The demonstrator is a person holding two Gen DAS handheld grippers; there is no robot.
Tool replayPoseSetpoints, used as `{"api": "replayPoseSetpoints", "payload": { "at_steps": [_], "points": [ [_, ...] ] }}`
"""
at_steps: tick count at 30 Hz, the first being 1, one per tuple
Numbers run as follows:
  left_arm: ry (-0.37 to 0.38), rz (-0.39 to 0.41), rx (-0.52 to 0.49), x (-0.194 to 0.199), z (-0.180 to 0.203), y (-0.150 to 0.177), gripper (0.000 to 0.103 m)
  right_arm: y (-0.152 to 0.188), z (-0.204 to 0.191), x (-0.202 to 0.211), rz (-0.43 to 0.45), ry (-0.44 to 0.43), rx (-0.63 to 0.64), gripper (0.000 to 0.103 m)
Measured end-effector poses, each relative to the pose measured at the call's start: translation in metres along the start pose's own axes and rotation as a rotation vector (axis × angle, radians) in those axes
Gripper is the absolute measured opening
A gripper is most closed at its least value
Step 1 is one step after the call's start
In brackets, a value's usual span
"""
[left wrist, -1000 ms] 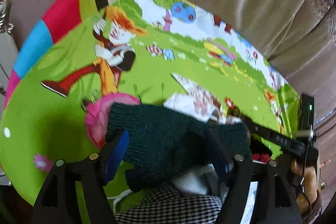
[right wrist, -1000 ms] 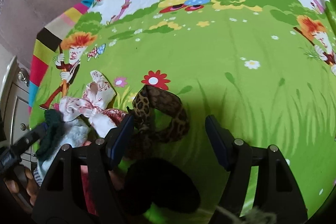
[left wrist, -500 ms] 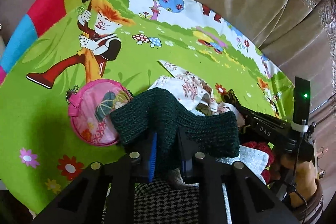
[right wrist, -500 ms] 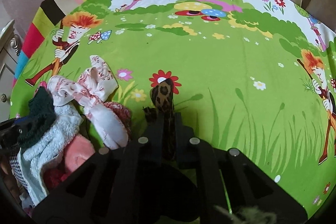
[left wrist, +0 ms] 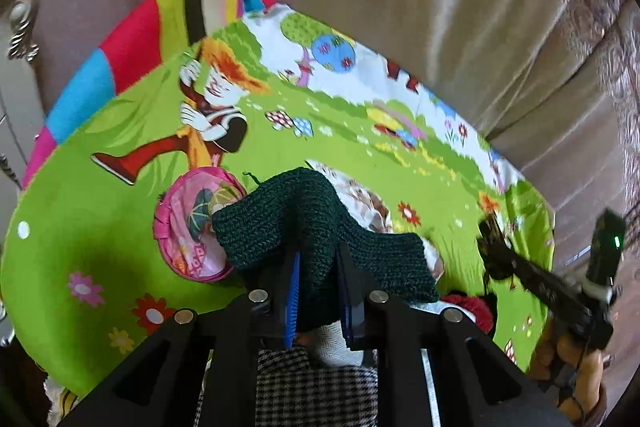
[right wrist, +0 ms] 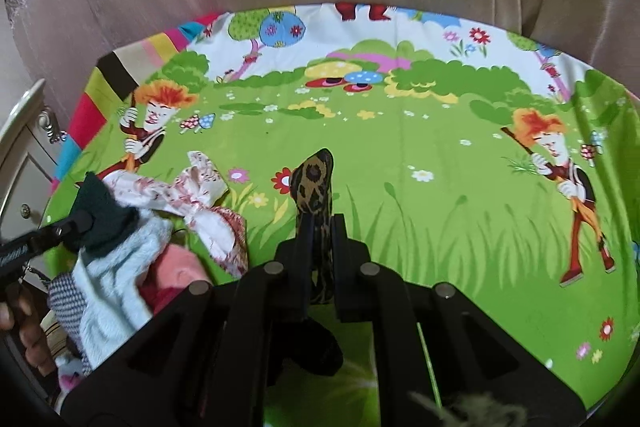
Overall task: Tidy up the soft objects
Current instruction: 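Lift the held green knit and leopard-print item off the bed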
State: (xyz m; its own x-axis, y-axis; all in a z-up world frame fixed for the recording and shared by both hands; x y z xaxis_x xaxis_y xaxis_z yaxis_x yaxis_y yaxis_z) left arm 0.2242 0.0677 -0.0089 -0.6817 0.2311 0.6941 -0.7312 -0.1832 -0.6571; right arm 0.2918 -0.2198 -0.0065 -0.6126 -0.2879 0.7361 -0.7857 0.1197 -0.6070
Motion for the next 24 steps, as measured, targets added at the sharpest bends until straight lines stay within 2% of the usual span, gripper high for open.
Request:
{"api": "replayPoseSetpoints", "payload": {
  "at_steps": [4, 12, 24],
  "points": [
    [0.027, 0.040, 0.095, 0.014, -0.015, 0.004, 0.017, 0.013, 0.001, 0.023, 0.011, -0.015, -0.009, 0.011],
    [0.033, 0.056, 0.254, 0.032, -0.042, 0.028, 0.017, 0.046, 0.004, 0.066, 0.013, -0.047, -0.018, 0.011],
    [0.058, 0.022, 0.335, 0.057, -0.050, 0.060, 0.017, 0.085, 0.008, 0.109, 0.004, -0.063, -0.014, 0.011]
  ]
}}
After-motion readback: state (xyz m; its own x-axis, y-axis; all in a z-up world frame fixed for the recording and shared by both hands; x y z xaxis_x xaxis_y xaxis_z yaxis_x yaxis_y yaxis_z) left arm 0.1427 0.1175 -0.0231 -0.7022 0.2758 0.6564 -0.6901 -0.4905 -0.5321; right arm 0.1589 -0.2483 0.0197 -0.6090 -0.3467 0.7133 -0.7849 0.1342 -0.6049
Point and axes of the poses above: each gripper's, at about its wrist camera, not at the fingertips, and x roughly against the way its jaws point, z to its right, y to its underside, the point moved 1 cm from there along -x, roughly the way its jaws point, and after that the axes turned 14 degrees about -x, right-handed, at the moved point
